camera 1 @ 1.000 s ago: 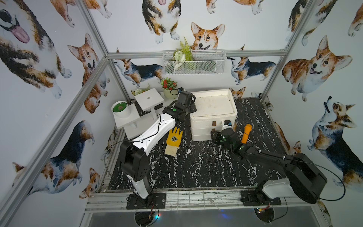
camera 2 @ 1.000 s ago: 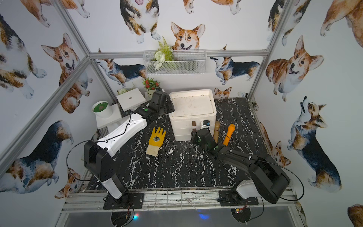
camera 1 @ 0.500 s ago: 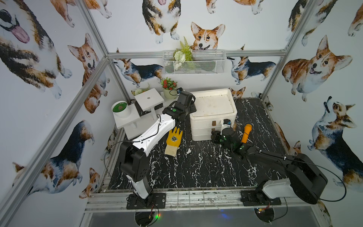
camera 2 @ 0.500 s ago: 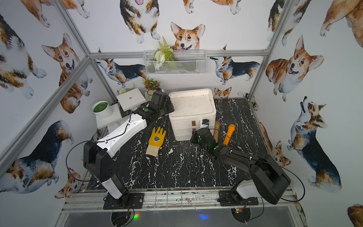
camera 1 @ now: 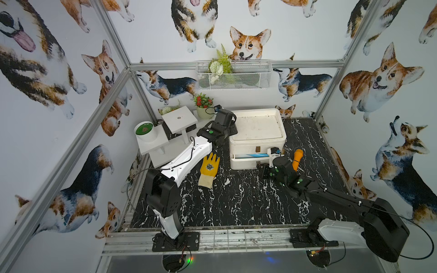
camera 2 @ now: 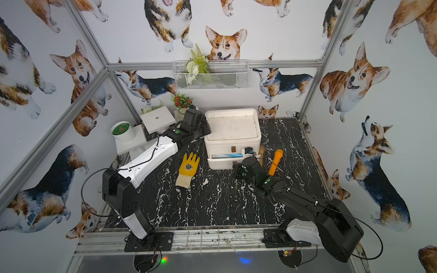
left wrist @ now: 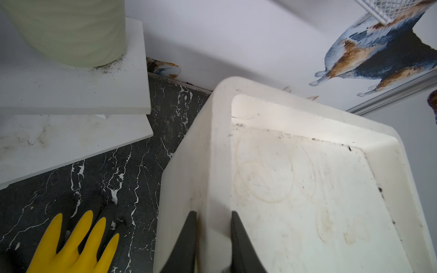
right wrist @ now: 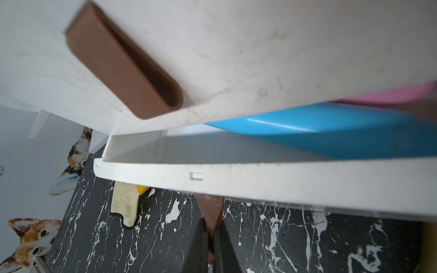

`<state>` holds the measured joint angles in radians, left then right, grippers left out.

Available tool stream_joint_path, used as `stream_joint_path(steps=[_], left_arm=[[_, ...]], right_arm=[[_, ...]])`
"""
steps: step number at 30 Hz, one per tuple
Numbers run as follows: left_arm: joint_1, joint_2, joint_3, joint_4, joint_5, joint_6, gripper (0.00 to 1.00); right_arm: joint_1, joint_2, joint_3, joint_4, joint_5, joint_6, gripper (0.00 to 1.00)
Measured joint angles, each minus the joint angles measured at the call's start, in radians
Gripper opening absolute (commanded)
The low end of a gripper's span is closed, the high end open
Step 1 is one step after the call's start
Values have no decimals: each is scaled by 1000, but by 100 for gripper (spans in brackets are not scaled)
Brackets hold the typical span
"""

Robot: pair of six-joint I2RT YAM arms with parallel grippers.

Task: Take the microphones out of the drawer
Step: Open the drawer in the storage box.

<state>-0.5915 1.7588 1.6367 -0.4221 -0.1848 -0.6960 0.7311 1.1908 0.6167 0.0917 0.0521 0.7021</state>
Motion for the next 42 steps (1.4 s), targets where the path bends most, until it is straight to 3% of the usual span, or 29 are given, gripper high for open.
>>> stream_joint_path(steps=[11, 24, 38, 40, 42], left_arm=[[0, 8, 2, 5, -6, 2, 3], [4, 13, 8, 8, -8, 4, 3], [9, 26, 21, 11, -10, 14, 3], [9, 28, 24, 11, -12, 17, 3], [10, 29, 25, 11, -12, 22, 4]], right_arm=[[19, -11, 112, -246, -132, 13, 0], [99, -32, 226, -521, -174, 2, 0], [127, -58, 232, -582, -213, 0, 0], [129, -58, 225, -582, -217, 0, 9], [133, -58, 222, -582, -219, 2, 31]])
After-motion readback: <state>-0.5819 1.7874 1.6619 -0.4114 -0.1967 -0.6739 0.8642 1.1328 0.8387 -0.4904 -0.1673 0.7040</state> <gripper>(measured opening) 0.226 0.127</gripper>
